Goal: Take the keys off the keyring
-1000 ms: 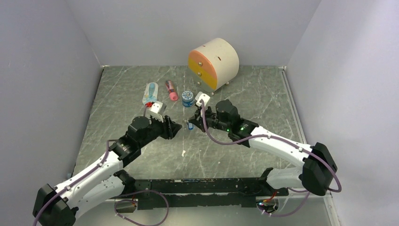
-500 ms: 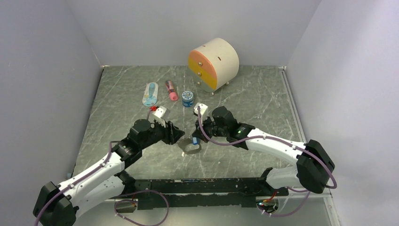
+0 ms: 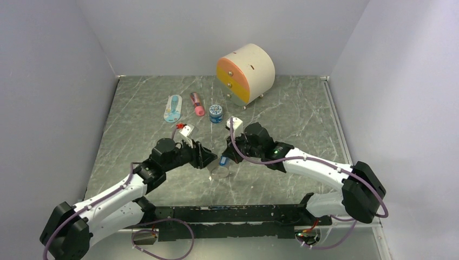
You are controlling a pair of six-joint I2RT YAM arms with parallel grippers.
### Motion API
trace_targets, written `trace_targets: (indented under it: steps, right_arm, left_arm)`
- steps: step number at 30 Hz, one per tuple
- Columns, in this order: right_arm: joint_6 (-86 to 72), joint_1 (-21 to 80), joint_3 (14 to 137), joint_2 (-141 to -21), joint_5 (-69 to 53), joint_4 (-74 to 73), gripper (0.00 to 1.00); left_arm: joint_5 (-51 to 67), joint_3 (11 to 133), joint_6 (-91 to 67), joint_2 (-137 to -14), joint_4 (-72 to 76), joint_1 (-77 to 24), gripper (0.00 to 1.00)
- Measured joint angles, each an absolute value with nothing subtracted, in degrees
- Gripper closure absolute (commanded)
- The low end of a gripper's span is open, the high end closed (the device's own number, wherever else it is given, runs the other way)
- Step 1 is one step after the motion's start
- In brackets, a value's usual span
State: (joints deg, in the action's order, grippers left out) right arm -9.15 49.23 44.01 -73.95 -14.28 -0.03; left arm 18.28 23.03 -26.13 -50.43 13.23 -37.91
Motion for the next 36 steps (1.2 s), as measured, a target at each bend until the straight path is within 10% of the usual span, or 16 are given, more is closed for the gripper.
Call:
trace_targets:
  steps: [20,36]
  right_arm:
    - [-12.67,49.23,44.03,-71.24,-13.65,0.05,1.00]
    - [-13.54,49.23,44.03,-71.24,-13.78,0.58,1.00]
  left_arm:
    - [24.16,19.86,-25.45,-60.69,30.15,-38.24,0.48]
    - [26.92,19.86,-24.73,-64.75,33.01,-39.42,0.73]
